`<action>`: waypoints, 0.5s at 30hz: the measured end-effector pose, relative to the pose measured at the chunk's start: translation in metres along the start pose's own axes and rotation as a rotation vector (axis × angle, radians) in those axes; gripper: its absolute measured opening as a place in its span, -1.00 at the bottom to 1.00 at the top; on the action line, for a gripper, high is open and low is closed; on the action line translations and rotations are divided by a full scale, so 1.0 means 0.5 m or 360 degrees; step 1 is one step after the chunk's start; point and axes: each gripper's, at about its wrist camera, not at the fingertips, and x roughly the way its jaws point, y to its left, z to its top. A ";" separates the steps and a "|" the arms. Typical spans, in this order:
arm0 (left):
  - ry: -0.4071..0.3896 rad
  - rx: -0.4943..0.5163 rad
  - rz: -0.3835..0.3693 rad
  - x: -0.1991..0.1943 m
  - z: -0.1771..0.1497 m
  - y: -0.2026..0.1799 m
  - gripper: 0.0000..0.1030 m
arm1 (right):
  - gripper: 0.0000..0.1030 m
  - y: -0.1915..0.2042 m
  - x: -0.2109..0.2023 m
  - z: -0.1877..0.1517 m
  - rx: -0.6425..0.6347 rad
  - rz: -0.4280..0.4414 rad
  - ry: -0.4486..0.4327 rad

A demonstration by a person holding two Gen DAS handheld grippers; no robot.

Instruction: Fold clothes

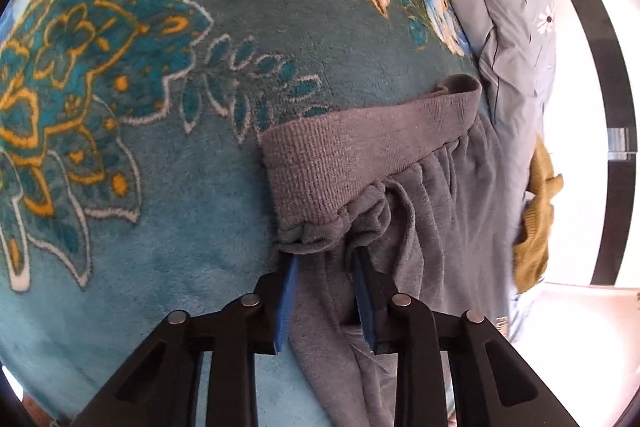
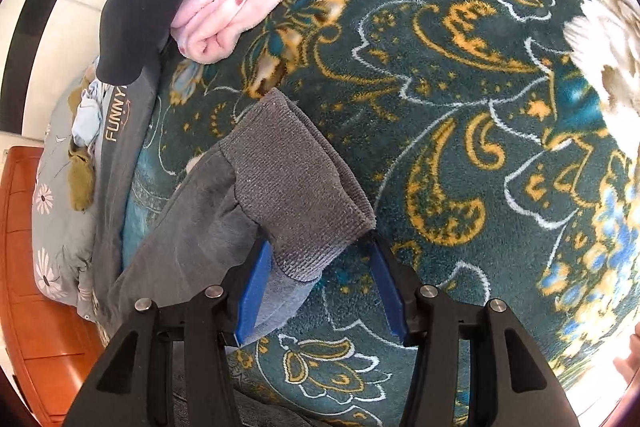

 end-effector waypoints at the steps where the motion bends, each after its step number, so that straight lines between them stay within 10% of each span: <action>1: 0.0002 0.0012 0.0037 0.004 -0.001 -0.009 -0.43 | 0.03 0.003 0.000 0.000 -0.0010 -0.0009 0.0000; 8: 0.0008 0.0088 0.0166 0.009 0.002 -0.046 -0.80 | 0.03 0.006 0.002 0.000 -0.0002 -0.0019 -0.0005; 15: 0.0025 0.0128 -0.0157 -0.084 0.014 -0.008 -0.84 | 0.03 -0.005 -0.013 0.003 0.0015 -0.0022 -0.0040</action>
